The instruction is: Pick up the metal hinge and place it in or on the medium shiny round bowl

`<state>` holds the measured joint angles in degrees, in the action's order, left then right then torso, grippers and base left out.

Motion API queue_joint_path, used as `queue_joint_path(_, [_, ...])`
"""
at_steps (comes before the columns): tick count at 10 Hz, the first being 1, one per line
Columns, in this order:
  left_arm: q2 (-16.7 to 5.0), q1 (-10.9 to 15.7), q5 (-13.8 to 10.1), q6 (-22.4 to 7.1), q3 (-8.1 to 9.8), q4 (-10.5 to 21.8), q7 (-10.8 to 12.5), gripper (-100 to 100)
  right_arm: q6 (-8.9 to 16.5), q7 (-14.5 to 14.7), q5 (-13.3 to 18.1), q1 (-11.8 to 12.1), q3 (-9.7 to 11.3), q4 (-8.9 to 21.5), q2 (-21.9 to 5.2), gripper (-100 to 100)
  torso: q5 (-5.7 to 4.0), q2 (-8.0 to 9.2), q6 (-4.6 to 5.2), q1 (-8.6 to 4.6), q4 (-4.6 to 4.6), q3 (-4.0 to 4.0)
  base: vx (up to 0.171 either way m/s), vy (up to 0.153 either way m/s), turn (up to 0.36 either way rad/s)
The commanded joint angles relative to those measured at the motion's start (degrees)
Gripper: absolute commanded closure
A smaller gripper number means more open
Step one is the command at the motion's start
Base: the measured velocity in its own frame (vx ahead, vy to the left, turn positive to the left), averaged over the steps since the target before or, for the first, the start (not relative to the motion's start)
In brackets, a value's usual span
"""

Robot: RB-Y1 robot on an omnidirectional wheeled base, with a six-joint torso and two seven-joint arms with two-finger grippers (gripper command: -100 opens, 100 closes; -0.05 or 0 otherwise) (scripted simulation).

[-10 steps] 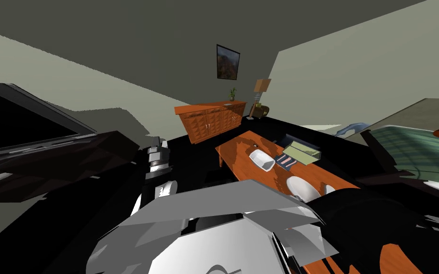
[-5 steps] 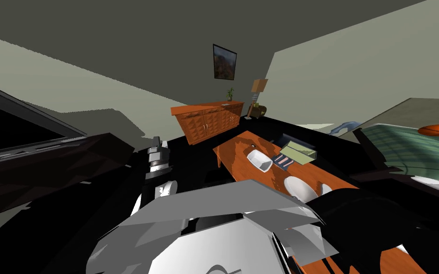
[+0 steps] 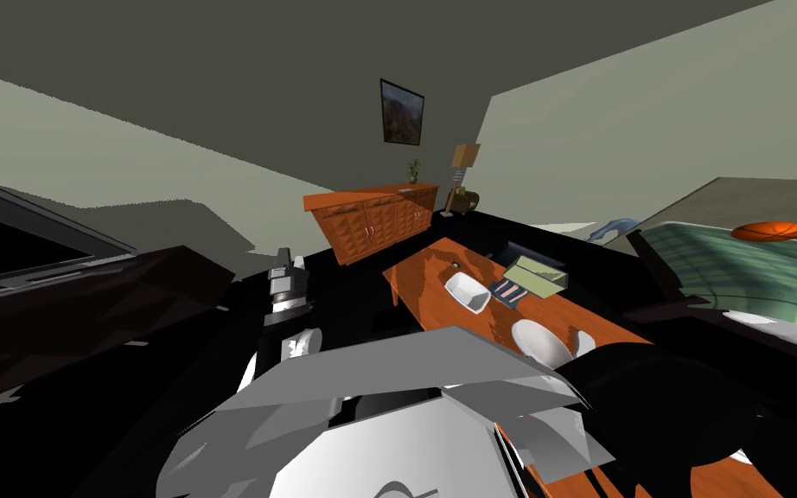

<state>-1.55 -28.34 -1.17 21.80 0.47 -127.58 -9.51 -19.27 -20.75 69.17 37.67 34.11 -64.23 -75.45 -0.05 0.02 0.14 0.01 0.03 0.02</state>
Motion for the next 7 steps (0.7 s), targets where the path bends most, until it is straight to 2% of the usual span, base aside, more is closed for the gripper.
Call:
queue_joint_path(1, [0.00,0.00,0.00,0.00,0.00,0.00,0.00,0,2.21,-2.86,2.86,1.27,-0.35,-2.86,-0.51,-100,0.00,0.00,0.00,0.00,0.00,0.00,0.042,-0.051,-0.083])
queue_joint_path(2, [0.00,0.00,0.00,0.00,0.00,0.00,0.00,0,2.21,-3.95,3.55,1.27,-0.35,-4.72,-0.51,-100,-0.02,-0.05,-0.05,-0.05,-0.01,-0.03,0.026,-0.033,0.008])
queue_joint_path(3, [0.00,0.01,0.00,0.00,0.00,0.00,0.00,0,5.05,-6.36,6.10,3.66,-1.14,-6.52,-1.51,-100,-0.03,-0.04,-0.07,-0.01,-0.01,-0.02,0.057,-0.054,-0.122])
queue_joint_path(5, [0.00,0.00,0.00,0.00,0.00,0.00,0.00,0,5.47,-8.71,8.45,3.66,-1.14,-9.55,-1.51,-100,-0.03,-0.12,-0.06,-0.08,-0.03,-0.07,0.039,-0.042,-0.032])
queue_joint_path(6, [0.00,0.01,0.00,0.00,-0.01,0.00,0.00,0,5.47,-8.87,8.45,3.66,-1.14,-10.48,-1.51,-100,-0.02,-0.04,-0.08,-0.01,-0.01,-0.03,-0.002,-0.007,0.017])
queue_joint_path(7, [0.00,0.01,0.00,0.00,-0.01,0.00,0.00,0,8.72,-12.73,11.79,6.04,-1.94,-13.53,-2.50,-100,0.00,0.04,-0.06,0.08,0.01,0.01,0.029,-0.047,-0.145])
